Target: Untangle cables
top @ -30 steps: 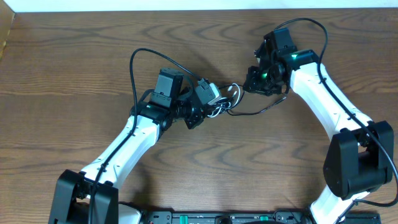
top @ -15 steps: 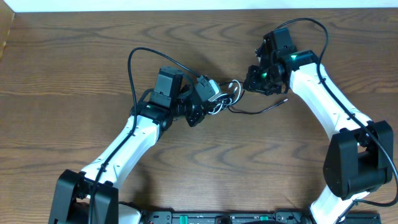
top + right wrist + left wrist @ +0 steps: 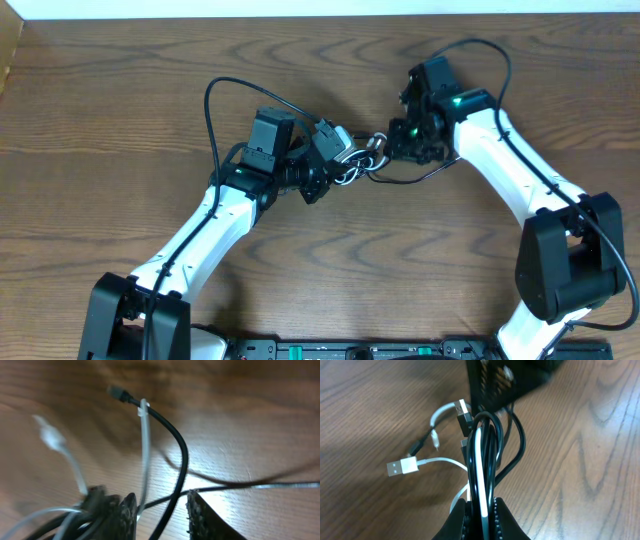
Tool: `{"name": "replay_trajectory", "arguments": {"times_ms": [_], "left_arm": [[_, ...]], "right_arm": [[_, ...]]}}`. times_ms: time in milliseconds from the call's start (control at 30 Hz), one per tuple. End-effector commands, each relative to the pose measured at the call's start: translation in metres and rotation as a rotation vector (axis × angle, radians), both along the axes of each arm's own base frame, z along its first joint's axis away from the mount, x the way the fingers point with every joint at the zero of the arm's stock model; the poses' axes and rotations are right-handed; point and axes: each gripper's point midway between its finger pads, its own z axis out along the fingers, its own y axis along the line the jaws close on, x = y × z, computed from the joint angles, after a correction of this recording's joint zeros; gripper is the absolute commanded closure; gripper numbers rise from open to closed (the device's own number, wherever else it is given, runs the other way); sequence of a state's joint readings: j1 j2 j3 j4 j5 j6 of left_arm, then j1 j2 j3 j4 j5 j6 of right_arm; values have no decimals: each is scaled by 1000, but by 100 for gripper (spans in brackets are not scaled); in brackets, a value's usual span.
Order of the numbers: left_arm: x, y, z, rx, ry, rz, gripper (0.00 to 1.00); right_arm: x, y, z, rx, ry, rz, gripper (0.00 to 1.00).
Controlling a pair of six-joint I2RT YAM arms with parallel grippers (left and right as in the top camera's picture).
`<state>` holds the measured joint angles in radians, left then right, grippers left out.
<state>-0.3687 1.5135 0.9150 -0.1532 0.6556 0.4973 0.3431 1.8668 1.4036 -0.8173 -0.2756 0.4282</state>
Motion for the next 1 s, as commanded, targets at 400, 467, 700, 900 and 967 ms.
{"name": "replay_trajectory", "arguments": {"times_ms": [400,467,700,900,967], "left_arm": [[-8,-5,6,-50,23,-27,93],[-9,-6,7,-51,11,-46,93],[-11,-8,8,-47,-20,-85,93],[-11,-8,8,-47,-20,-85,93],[-11,-8,8,-47,-21,-86,93]], "right_arm": [[-7,-6,10,65,3,65,96],[-5,-3,31,149,-20,88,92],[-2,-10,85,361,-47,-4,68],[-7,-1,95,469,47,-95,61],[-7,4,96,475,53,-103,64]]}}
